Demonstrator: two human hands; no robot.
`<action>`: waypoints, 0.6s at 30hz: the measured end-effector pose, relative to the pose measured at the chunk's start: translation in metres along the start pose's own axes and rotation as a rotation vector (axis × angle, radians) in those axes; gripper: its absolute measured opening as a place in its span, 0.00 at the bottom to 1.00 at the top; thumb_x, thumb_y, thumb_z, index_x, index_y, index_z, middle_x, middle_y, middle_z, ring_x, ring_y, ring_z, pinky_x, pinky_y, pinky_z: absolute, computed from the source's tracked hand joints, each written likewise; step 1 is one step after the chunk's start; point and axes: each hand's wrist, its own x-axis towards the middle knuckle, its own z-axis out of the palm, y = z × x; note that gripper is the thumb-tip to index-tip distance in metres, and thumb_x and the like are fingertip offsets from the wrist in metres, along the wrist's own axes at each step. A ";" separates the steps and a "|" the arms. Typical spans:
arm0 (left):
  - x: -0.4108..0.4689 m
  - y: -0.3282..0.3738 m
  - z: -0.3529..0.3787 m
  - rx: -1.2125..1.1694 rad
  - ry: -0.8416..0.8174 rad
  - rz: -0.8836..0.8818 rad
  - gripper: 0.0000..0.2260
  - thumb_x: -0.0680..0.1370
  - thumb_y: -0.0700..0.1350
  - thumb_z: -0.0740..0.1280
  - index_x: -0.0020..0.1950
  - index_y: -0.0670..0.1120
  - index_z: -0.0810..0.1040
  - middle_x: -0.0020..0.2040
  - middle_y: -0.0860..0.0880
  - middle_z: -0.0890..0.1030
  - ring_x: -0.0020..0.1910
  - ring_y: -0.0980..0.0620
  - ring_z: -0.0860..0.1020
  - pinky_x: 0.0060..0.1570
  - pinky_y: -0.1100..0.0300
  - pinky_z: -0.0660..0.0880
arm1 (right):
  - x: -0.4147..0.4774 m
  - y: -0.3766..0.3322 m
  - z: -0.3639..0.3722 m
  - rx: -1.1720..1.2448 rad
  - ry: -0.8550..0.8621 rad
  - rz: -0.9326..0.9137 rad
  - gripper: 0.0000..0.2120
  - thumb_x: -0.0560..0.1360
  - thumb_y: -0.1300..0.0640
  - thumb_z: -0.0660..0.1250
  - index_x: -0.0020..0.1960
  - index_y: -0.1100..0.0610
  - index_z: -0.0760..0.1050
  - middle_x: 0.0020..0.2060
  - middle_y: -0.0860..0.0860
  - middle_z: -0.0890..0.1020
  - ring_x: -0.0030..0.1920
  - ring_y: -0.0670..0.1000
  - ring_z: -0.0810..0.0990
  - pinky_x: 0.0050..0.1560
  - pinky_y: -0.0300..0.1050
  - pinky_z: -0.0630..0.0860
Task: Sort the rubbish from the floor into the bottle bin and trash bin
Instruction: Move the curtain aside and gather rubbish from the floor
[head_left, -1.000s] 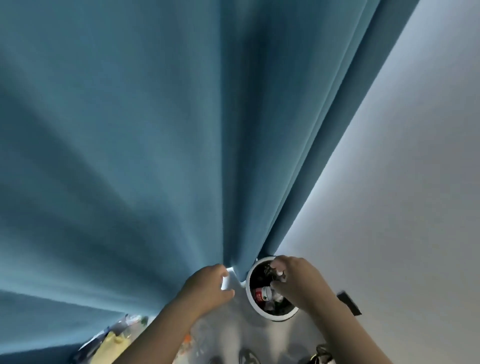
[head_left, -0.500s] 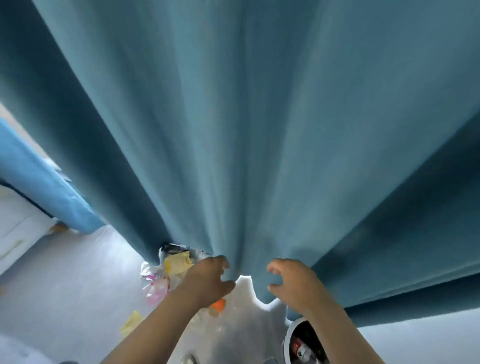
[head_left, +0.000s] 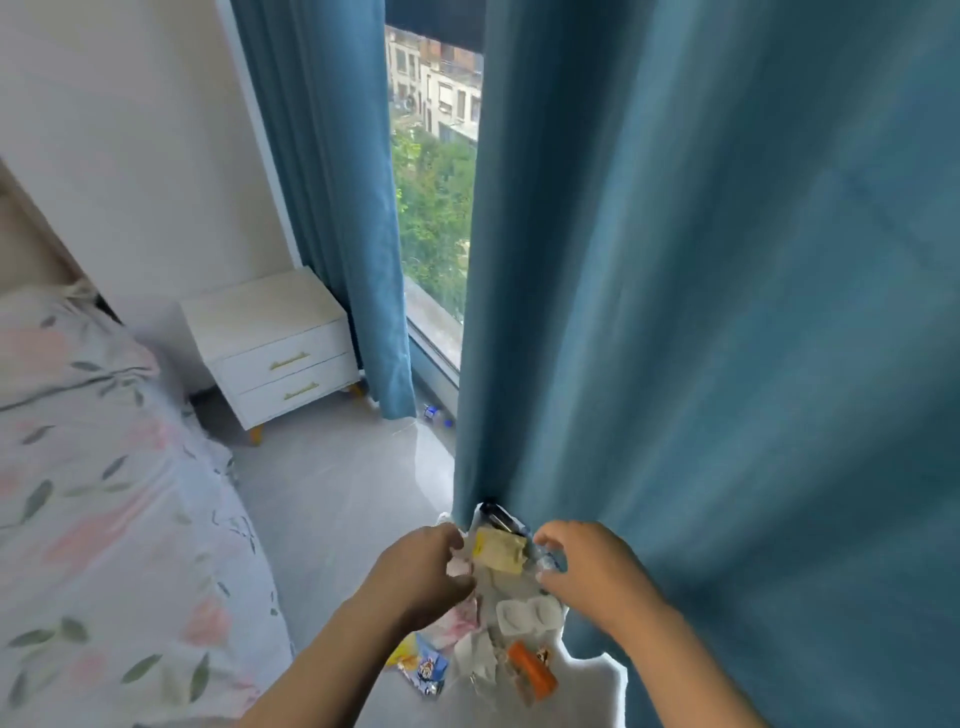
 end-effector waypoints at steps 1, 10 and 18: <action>-0.001 -0.012 -0.006 -0.015 0.005 -0.023 0.18 0.76 0.54 0.65 0.65 0.51 0.72 0.61 0.52 0.77 0.57 0.51 0.76 0.56 0.58 0.75 | 0.007 -0.012 0.003 0.003 -0.004 -0.011 0.14 0.72 0.54 0.65 0.58 0.49 0.76 0.53 0.47 0.81 0.52 0.50 0.79 0.51 0.42 0.76; 0.005 -0.072 -0.047 -0.136 0.079 -0.147 0.20 0.76 0.54 0.65 0.67 0.51 0.70 0.62 0.52 0.76 0.59 0.53 0.75 0.55 0.60 0.73 | 0.056 -0.082 0.000 -0.063 -0.066 -0.139 0.16 0.71 0.55 0.64 0.58 0.47 0.75 0.53 0.44 0.80 0.46 0.48 0.75 0.46 0.40 0.73; 0.041 -0.079 -0.086 -0.211 0.181 -0.226 0.20 0.75 0.53 0.65 0.66 0.51 0.71 0.63 0.53 0.76 0.58 0.53 0.75 0.56 0.60 0.73 | 0.120 -0.101 -0.028 -0.018 -0.034 -0.257 0.18 0.73 0.53 0.66 0.63 0.47 0.74 0.58 0.44 0.79 0.56 0.45 0.77 0.54 0.37 0.73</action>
